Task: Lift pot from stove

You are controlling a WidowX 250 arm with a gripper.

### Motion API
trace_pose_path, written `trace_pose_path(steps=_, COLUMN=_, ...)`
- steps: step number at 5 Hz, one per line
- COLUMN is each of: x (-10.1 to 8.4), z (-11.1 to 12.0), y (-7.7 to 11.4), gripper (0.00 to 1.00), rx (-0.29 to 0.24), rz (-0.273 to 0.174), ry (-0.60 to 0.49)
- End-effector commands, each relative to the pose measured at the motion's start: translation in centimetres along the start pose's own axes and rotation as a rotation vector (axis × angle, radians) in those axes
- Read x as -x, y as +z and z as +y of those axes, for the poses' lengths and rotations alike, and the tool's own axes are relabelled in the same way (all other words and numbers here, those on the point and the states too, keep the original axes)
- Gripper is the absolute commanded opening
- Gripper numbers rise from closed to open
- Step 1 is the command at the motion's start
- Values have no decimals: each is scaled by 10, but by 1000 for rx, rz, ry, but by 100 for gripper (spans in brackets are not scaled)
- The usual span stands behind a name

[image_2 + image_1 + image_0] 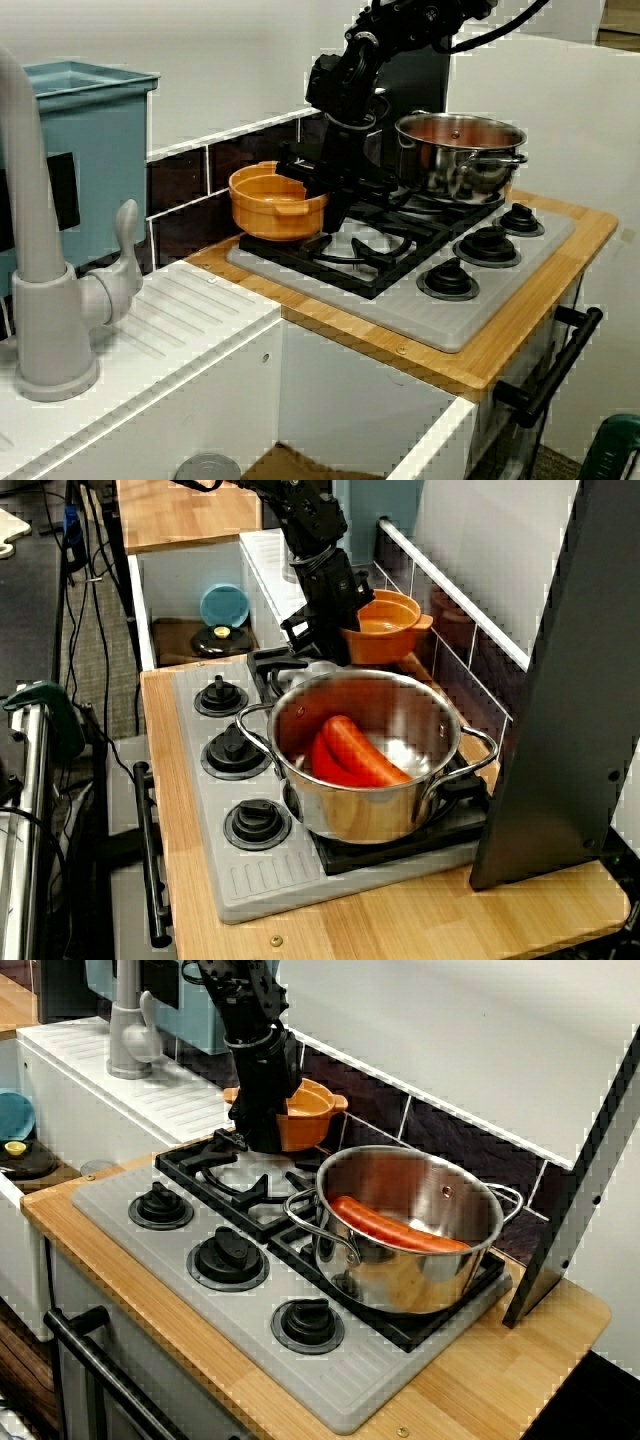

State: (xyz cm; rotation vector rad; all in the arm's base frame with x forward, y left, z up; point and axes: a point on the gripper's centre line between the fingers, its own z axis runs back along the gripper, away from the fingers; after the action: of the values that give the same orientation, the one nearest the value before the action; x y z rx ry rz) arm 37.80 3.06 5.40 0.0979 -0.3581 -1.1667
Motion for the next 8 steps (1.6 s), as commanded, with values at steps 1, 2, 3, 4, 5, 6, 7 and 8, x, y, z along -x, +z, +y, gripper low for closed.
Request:
trace_pose_path(steps=1, x=-7, z=20, y=15, gripper=0, rx=-11, rz=-8, ry=19)
trace_pose_path(steps=2, x=-13, z=21, y=33, gripper=0, rx=12, rz=-26, ry=20)
trace_pose_path(steps=3, x=-17, z=20, y=56, gripper=0, rx=41, rz=-64, ry=15)
trace_pose_path(steps=4, x=-18, z=18, y=73, gripper=0, rx=56, rz=-90, ry=10)
trace_pose_path(steps=5, x=-19, z=16, y=87, gripper=0, rx=73, rz=-110, ry=12)
trace_pose_path(steps=6, x=-23, z=15, y=101, gripper=0, rx=94, rz=-132, ry=7)
trace_pose_path(steps=7, x=-26, z=11, y=109, gripper=0, rx=106, rz=-144, ry=1)
trace_pose_path(steps=8, x=-29, z=7, y=115, gripper=0, rx=105, rz=-155, ry=-11)
